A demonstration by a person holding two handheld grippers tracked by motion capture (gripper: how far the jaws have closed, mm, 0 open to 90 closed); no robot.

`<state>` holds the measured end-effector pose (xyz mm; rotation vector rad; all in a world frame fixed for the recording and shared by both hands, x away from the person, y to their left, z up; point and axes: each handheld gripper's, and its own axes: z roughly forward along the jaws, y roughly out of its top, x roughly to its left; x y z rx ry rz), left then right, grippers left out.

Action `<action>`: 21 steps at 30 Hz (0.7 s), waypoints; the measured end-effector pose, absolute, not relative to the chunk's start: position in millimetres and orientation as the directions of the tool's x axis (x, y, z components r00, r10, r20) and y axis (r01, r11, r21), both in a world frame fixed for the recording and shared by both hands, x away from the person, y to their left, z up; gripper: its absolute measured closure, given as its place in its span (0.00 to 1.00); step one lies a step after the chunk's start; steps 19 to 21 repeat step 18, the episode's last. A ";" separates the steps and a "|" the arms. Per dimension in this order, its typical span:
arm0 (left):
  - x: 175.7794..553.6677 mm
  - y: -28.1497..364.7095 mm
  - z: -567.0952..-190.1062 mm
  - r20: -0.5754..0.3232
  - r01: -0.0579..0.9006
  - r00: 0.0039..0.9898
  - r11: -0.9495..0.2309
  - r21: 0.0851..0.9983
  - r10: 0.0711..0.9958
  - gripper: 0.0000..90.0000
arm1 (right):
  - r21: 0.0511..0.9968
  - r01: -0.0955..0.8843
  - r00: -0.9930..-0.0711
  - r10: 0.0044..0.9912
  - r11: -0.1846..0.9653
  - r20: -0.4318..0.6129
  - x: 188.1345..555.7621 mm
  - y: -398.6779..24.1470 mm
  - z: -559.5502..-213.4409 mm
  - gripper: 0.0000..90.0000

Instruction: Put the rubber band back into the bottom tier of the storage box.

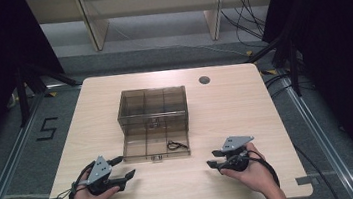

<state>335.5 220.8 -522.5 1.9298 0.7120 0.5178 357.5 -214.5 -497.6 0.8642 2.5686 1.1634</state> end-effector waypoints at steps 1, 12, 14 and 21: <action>335.5 220.9 -522.4 0.054 0.258 0.737 -0.354 0.899 0.674 0.35 | 0.753 0.424 -0.806 0.589 0.504 0.060 355.5 -215.1 -500.4 0.60; 335.5 220.3 -522.7 0.051 0.254 0.742 -0.352 0.901 0.668 0.35 | 0.782 0.468 -0.760 0.640 0.413 0.117 349.9 -219.7 -507.6 0.59; 335.6 220.4 -522.8 0.049 0.255 0.742 -0.349 0.902 0.669 0.35 | 0.792 0.438 -0.772 0.630 0.426 0.088 352.9 -222.3 -509.3 0.59; 336.5 220.4 -523.1 0.039 0.261 0.744 -0.343 0.902 0.667 0.35 | 0.798 0.442 -0.762 0.641 0.409 0.093 352.3 -224.1 -510.0 0.59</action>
